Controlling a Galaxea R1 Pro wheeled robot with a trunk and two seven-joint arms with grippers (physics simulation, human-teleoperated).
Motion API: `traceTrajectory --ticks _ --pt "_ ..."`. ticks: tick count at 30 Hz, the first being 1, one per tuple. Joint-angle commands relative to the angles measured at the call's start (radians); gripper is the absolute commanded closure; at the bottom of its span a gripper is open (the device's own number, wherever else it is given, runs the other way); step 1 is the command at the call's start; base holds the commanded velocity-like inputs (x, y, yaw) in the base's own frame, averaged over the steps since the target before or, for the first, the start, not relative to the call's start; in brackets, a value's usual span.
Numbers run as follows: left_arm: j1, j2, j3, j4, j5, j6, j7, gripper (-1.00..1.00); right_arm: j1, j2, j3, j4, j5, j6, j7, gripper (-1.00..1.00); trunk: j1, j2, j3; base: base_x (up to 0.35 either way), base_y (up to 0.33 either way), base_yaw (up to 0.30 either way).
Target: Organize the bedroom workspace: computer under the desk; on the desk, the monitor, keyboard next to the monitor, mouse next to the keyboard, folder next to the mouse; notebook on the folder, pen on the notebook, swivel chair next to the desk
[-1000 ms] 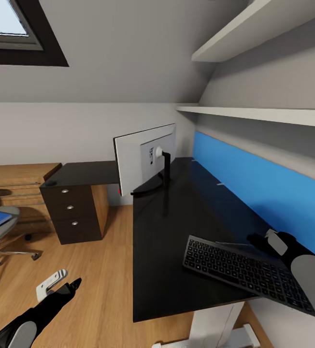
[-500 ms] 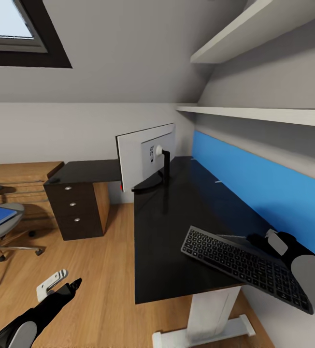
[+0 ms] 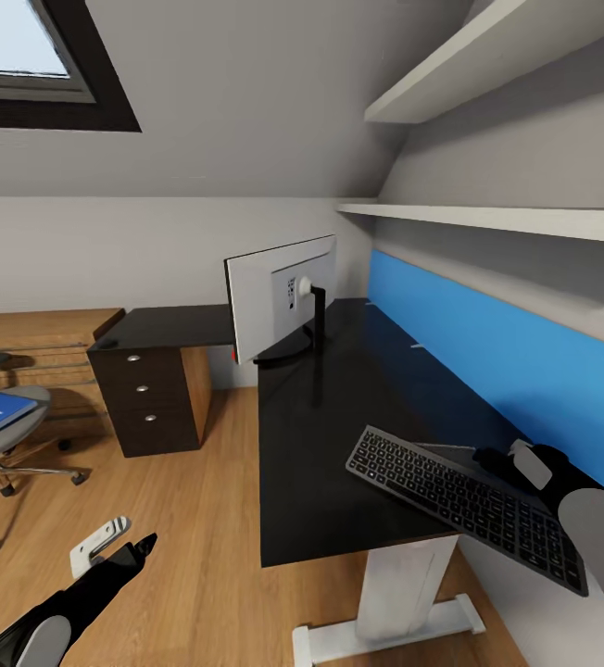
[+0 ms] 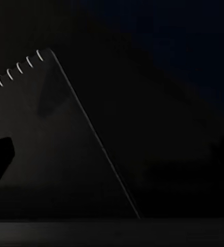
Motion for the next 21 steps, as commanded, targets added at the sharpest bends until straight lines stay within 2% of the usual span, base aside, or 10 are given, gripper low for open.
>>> traceTrajectory --ticks 1,10,21 --pt "0.0 0.0 0.0 -0.002 0.011 0.002 0.009 -1.0 0.0 0.0 -0.001 -0.002 -0.007 0.005 -0.007 -1.0 0.0 -0.001 -0.001 -0.005 0.0 0.0" --pt "0.0 -0.002 -0.002 -0.001 0.011 0.003 0.009 -1.0 0.0 0.001 -0.001 -0.002 -0.007 0.005 -0.007 -1.0 0.0 -0.001 -0.001 -0.144 0.0 0.0" --pt "0.0 -0.003 -0.004 0.0 0.011 0.003 0.009 -1.0 0.0 0.002 -0.001 -0.002 -0.007 0.005 -0.007 -1.0 0.0 -0.001 -0.001 -0.021 0.0 0.0"
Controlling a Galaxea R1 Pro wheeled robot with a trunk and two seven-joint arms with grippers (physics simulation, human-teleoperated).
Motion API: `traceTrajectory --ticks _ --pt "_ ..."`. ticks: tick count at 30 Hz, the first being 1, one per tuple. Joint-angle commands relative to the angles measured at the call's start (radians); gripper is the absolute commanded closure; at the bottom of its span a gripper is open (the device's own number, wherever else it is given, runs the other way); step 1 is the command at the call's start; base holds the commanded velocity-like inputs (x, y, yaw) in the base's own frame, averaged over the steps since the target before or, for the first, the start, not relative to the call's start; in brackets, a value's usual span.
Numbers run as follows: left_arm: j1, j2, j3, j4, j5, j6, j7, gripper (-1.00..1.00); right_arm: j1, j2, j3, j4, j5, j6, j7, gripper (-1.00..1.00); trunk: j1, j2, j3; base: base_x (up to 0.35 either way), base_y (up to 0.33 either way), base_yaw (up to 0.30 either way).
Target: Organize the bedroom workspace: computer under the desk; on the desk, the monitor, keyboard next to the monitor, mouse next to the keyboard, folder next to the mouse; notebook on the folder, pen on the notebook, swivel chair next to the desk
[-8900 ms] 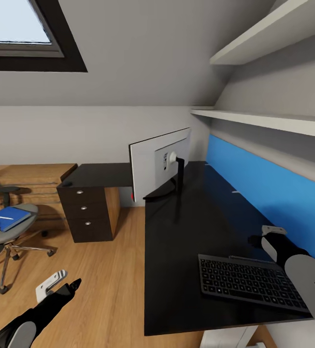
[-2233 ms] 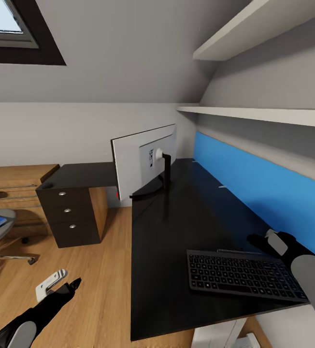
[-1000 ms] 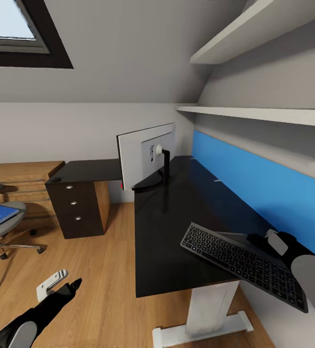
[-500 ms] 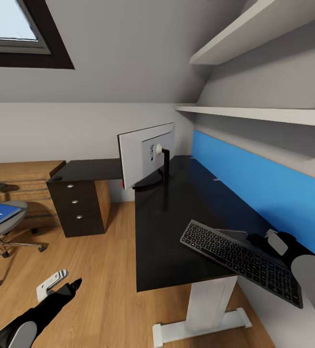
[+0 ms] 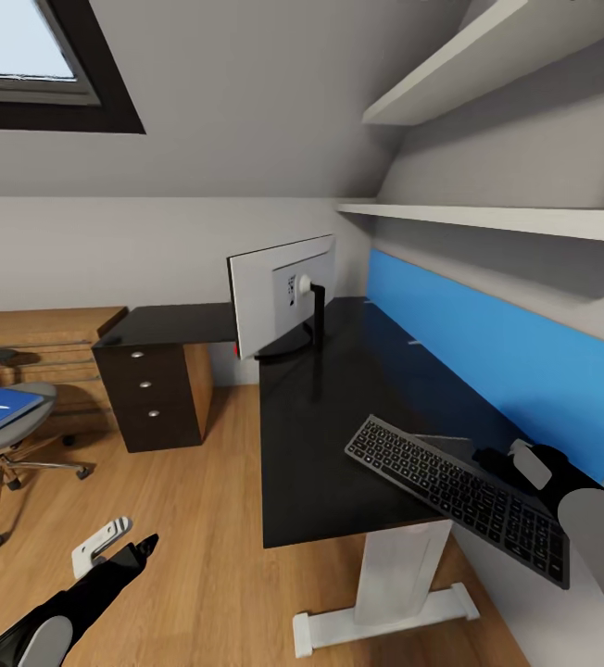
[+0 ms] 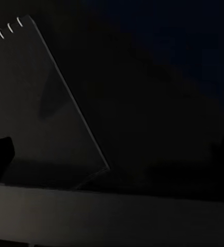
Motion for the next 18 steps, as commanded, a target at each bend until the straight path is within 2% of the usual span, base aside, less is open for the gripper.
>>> traceTrajectory --ticks 1,8,14,18 --pt "0.0 0.0 0.0 -0.002 0.011 0.002 0.009 -1.0 0.0 0.0 -0.001 -0.002 -0.007 0.005 -0.007 -1.0 0.0 -0.001 -0.001 -0.061 0.0 0.0" --pt "0.0 -0.001 -0.004 0.0 0.011 0.002 0.008 -1.0 0.0 0.0 -0.001 -0.002 -0.007 0.005 -0.006 -1.0 0.0 -0.001 -0.001 -0.208 0.0 0.0" --pt "0.0 0.002 -0.006 0.0 0.01 0.002 0.008 -1.0 0.0 0.0 -0.001 -0.002 -0.007 0.005 -0.006 -1.0 0.0 -0.001 -0.001 -0.053 0.0 0.0" --pt "0.0 0.002 -0.006 0.0 0.01 0.002 0.008 -1.0 0.0 0.0 -0.001 -0.002 -0.007 0.005 -0.006 -1.0 0.0 -0.001 -0.001 -0.239 0.0 0.0"
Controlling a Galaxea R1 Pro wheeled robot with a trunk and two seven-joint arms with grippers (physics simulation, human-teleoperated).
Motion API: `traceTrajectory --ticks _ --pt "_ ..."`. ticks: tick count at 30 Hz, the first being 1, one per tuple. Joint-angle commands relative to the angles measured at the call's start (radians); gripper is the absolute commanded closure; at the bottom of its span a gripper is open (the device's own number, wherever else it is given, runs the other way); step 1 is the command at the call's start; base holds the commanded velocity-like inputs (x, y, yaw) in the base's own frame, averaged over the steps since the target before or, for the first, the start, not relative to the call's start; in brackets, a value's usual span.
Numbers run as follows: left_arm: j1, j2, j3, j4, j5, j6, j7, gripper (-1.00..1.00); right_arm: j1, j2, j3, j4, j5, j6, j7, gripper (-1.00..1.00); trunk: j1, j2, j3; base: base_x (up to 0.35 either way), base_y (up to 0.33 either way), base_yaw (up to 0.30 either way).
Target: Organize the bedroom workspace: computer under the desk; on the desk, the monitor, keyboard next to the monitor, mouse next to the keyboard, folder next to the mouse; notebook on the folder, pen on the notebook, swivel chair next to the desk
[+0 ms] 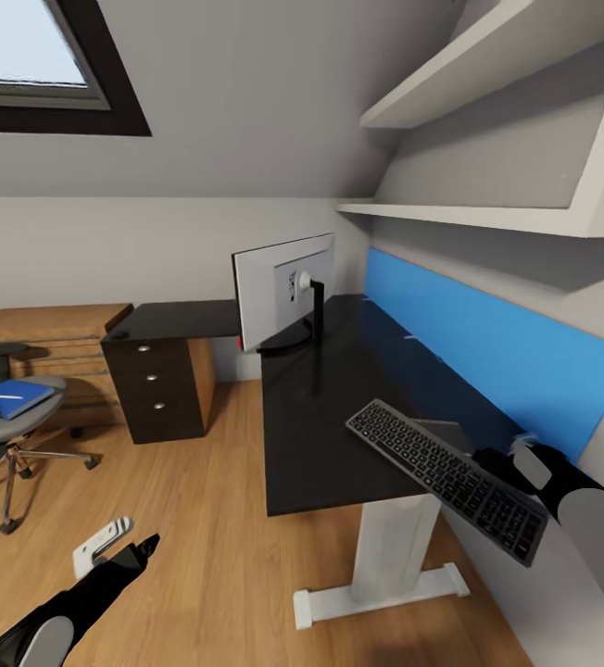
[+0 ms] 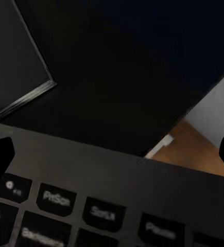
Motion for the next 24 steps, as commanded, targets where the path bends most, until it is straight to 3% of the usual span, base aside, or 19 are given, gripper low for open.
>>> traceTrajectory --ticks 1,24 --pt "0.0 0.0 0.0 -0.002 0.011 0.002 0.009 -1.0 0.0 0.0 -0.001 -0.002 -0.007 0.005 -0.006 -1.0 -0.001 -0.001 -0.001 -0.22 0.0 0.0" --pt "0.0 0.0 0.0 -0.002 0.011 0.002 0.009 -1.0 0.0 -0.002 -0.001 -0.002 -0.007 0.005 -0.005 -1.0 -0.001 -0.001 -0.001 -0.128 0.075 0.0"
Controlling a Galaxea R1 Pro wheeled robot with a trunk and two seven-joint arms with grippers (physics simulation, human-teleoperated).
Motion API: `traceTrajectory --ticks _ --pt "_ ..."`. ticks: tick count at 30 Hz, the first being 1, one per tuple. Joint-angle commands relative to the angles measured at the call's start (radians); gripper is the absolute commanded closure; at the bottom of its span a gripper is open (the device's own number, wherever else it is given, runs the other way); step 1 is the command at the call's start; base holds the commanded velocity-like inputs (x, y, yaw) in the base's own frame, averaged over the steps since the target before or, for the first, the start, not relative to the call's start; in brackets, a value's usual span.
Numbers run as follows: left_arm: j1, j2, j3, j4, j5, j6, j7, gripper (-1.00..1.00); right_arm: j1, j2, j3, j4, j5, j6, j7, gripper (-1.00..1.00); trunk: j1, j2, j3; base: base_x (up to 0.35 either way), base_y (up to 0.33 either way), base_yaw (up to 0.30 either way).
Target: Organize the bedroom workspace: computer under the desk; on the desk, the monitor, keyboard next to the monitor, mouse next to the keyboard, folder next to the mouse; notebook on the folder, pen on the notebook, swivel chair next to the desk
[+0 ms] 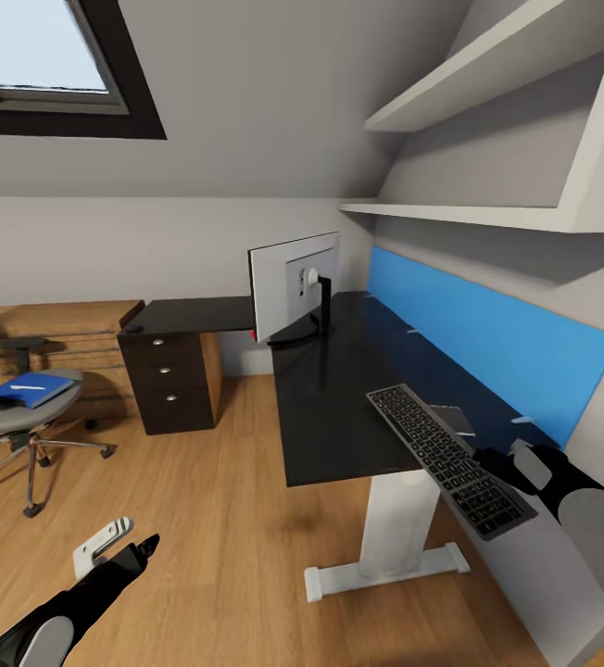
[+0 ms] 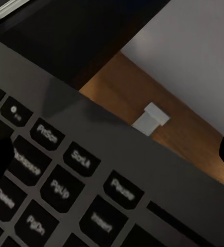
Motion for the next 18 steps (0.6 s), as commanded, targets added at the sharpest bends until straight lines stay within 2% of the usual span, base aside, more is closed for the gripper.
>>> traceTrajectory --ticks 1,18 --pt "0.0 0.0 0.0 -0.002 0.011 0.002 0.009 -1.0 0.0 0.0 -0.001 -0.002 -0.007 0.005 -0.007 -1.0 0.0 -0.001 -0.001 -0.015 0.008 0.0" --pt "0.0 -0.001 -0.018 0.002 0.011 0.003 0.009 -1.0 0.0 0.002 -0.001 -0.002 -0.007 0.005 -0.007 -1.0 -0.004 0.006 0.002 -0.024 0.001 0.0"
